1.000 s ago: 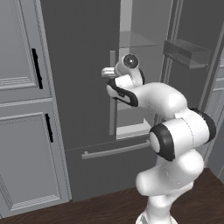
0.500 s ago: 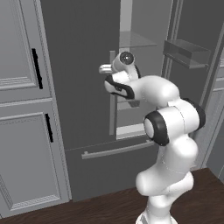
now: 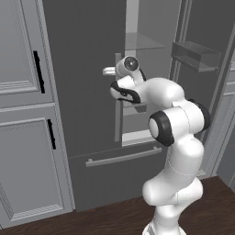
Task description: Take the strawberry from the fridge and place it on top of the pancake, located on the dining counter.
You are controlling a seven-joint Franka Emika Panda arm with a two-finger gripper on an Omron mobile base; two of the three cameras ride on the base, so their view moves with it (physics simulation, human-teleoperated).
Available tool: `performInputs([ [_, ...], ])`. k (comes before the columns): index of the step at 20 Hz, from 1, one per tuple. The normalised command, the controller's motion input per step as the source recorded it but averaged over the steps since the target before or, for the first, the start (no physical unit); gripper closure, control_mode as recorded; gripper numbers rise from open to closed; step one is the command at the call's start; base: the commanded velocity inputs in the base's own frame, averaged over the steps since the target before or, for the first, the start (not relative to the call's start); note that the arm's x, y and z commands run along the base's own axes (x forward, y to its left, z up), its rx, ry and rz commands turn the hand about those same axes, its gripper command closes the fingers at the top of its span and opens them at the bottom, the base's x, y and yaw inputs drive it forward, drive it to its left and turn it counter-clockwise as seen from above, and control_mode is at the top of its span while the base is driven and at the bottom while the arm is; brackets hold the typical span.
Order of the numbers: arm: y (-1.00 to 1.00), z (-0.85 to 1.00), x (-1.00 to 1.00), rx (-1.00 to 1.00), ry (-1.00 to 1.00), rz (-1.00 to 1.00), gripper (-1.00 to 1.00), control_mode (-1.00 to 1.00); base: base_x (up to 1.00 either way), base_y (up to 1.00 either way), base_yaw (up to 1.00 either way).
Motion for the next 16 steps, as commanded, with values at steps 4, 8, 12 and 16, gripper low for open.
performInputs([
  [4,0.0,-0.16,0.41,0.0,-0.1,0.0,-1.0,-1.0,0.0,0.0,0.0],
  [8,0.0,0.0,0.04,0.0,0.0,0.0,1.0,-1.0,0.0,0.0,0.0],
  [12,0.0,0.0,-0.37,0.0,0.0,-0.07,1.0,-1.0,0.0,0.0,0.0],
  [16,0.11,0.0,-0.94,0.0,0.0,-0.19,1.0,-1.0,0.0,0.0,0.0],
])
